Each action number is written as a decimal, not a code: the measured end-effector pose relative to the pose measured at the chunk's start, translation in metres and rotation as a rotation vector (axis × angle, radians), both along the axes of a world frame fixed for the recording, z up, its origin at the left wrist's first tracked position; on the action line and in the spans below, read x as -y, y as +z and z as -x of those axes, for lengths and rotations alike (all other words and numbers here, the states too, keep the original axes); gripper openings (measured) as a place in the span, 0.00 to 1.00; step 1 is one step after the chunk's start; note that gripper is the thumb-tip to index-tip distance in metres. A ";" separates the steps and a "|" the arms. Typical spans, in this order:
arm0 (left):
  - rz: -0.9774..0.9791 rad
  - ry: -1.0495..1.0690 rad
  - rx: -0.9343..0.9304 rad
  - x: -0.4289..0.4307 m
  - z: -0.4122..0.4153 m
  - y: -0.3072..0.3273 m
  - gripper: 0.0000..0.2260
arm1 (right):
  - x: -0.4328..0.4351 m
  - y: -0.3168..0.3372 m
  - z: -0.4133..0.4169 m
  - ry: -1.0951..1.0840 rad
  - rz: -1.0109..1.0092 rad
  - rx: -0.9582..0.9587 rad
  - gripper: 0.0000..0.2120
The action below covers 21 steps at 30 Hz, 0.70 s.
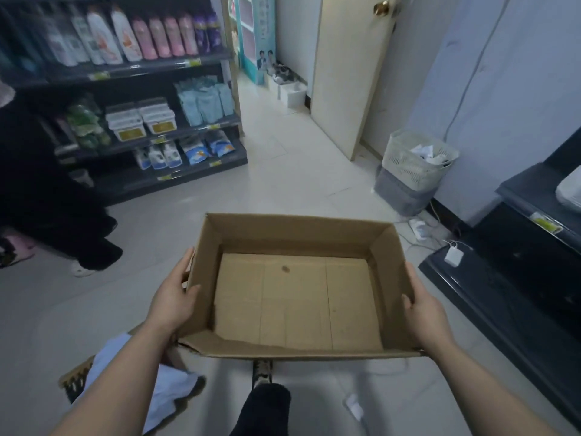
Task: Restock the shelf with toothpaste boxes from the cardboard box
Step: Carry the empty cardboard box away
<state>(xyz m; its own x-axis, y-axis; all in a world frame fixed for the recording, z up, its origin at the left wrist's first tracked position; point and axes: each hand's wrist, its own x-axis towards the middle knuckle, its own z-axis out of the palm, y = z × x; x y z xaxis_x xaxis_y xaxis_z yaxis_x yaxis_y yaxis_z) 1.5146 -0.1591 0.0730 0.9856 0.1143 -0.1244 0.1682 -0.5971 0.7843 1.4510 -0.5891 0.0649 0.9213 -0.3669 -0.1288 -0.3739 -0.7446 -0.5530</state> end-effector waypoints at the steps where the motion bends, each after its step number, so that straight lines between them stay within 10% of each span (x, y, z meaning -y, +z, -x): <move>1: 0.001 -0.007 0.001 0.003 -0.021 -0.001 0.33 | 0.004 -0.002 -0.017 -0.016 -0.008 -0.003 0.34; 21: 0.027 -0.233 -0.098 0.102 -0.386 0.016 0.30 | 0.077 -0.001 -0.282 -0.253 -0.056 -0.050 0.32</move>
